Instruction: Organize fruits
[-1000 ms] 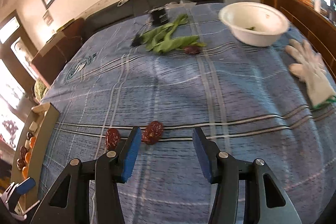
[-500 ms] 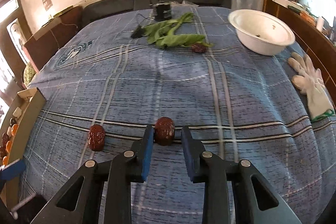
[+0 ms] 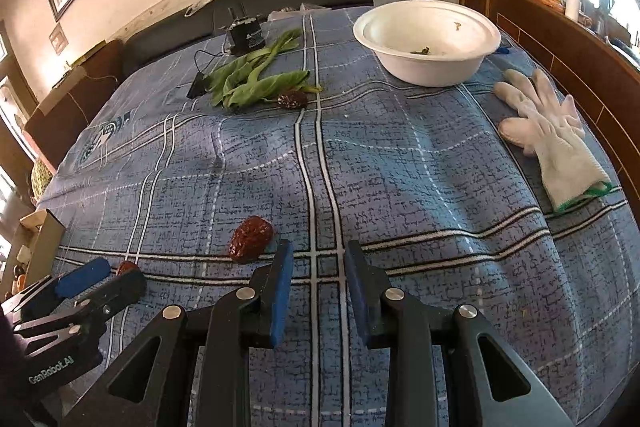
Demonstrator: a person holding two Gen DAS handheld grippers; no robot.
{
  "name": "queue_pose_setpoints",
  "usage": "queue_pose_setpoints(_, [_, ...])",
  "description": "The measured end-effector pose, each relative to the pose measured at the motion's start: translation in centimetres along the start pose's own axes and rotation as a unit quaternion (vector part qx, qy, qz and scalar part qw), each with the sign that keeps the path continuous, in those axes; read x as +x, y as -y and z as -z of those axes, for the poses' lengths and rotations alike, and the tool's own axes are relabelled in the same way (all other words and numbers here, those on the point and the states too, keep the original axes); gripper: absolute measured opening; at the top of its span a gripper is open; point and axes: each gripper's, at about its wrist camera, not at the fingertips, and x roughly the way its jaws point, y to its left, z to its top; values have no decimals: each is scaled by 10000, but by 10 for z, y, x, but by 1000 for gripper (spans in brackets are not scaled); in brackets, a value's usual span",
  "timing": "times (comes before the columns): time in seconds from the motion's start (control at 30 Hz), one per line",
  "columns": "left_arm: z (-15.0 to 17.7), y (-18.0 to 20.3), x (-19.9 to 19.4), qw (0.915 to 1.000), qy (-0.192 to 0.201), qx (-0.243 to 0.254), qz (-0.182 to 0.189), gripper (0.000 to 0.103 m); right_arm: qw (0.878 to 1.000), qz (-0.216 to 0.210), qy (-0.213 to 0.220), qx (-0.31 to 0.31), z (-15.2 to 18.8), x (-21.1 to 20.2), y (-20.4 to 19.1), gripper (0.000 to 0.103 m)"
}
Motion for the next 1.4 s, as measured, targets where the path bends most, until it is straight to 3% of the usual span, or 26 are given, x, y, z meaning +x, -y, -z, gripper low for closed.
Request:
queue_pose_setpoints(0.03, [1,1,0,9999,23,106,-36,52,9999,-101,8,54,0,0,0,29])
queue_pose_setpoints(0.07, [1,2,-1,9998,34,193,-72,28,9997,-222,19,124,-1,1,0,29])
queue_pose_setpoints(0.1, [1,1,-1,9997,20,221,-84,23,9994,-294,49,168,-1,0,0,29])
queue_pose_setpoints(0.13, [1,-1,-2,9999,20,159,-16,23,9992,-335,86,179,-1,-1,-1,31])
queue_pose_setpoints(0.23, [1,-10,-3,9998,-11,-67,211,23,9985,-508,80,165,-3,4,-10,50])
queue_pose_setpoints(0.33, [3,-15,-5,9993,-12,-210,302,23,9985,-538,101,96,-5,8,-21,51])
queue_pose_setpoints(0.53, [5,-10,-5,9998,37,-81,182,23,9995,-173,48,-263,-8,18,-39,51])
queue_pose_setpoints(0.57, [6,-10,-6,9998,38,-68,177,23,9994,-147,47,-295,-8,18,-40,50])
queue_pose_setpoints(0.6, [5,-10,-6,9998,32,-54,179,23,9994,-139,53,-323,-7,18,-41,36])
queue_pose_setpoints(0.67, [5,-12,-7,9997,6,-92,242,23,9991,-135,49,-395,-6,17,-43,25])
queue_pose_setpoints(0.93, [2,-23,-8,9976,-8,-380,582,23,9986,-93,231,-470,-1,6,-44,20])
queue_pose_setpoints(1.27, [2,-26,-22,9970,266,-436,582,23,9991,-146,205,-349,6,-12,-43,16])
queue_pose_setpoints(1.33, [3,-28,-20,9968,215,-497,594,23,9992,-77,222,-325,4,-16,-42,21])
queue_pose_setpoints(1.37, [3,-30,-19,9964,190,-536,624,23,9992,-18,222,-317,1,-17,-41,31])
queue_pose_setpoints(1.4, [3,-31,-19,9961,174,-567,653,23,9993,-1,216,-321,-1,-16,-41,49])
